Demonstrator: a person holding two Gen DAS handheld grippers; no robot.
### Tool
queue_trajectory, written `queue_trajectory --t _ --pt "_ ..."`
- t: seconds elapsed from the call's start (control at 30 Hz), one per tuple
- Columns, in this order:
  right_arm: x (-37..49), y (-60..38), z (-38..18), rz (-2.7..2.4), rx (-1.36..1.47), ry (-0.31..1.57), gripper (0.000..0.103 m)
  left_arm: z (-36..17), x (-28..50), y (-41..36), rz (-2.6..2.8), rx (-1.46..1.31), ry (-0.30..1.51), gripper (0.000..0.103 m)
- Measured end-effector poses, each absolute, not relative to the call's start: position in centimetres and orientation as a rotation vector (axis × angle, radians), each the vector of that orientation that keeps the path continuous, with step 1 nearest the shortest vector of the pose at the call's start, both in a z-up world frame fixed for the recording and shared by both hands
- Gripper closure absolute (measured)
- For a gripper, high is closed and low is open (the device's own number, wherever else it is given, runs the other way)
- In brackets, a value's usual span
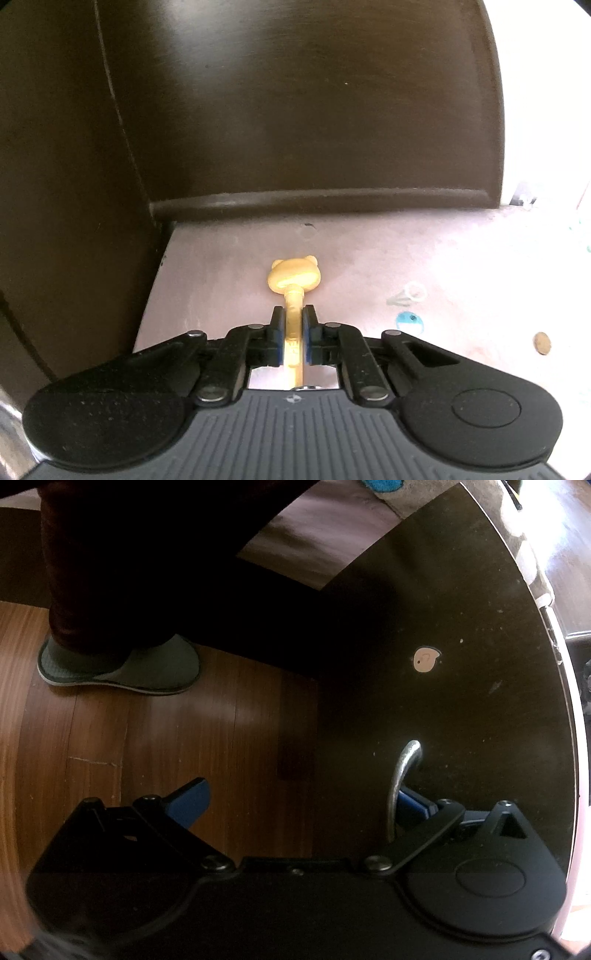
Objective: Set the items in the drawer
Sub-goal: 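Close the left gripper on the yellow stick's handle and lift it, then carry the yellow stick over the drawer and open the left gripper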
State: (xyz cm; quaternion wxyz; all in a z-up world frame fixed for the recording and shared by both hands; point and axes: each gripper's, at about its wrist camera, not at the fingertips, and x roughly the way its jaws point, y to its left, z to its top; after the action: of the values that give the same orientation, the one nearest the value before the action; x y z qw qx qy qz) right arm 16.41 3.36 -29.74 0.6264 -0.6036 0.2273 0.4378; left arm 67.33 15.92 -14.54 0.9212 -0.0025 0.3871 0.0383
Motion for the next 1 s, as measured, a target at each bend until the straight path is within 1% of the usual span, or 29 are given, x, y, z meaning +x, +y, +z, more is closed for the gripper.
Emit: queue_trajectory --t 0.23,0.37,0.73,0.93,1.0 --pt "16.5 3.6 -29.8 1.003 -1.395 0.526 0.0 -13.1 64.3 15.5 0.06 -0.067 0.764 0.095" --pt "16.5 3.7 -29.8 1.005 -1.417 0.528 0.0 -11.7 61.1 14.7 0.029 -0.098 0.748 0.095" --pt "16.7 4.0 -29.8 1.0 -1.452 0.556 0.0 -9.3 47.1 11.4 -0.084 -0.17 0.737 0.095" --pt "16.5 3.8 -29.8 1.003 -1.482 0.559 0.0 -10.3 39.4 9.9 -0.125 -0.226 0.781 0.095" --pt "16.5 3.7 -29.7 1.009 -1.493 0.556 0.0 -11.5 37.5 9.3 -0.135 -0.246 0.813 0.095"
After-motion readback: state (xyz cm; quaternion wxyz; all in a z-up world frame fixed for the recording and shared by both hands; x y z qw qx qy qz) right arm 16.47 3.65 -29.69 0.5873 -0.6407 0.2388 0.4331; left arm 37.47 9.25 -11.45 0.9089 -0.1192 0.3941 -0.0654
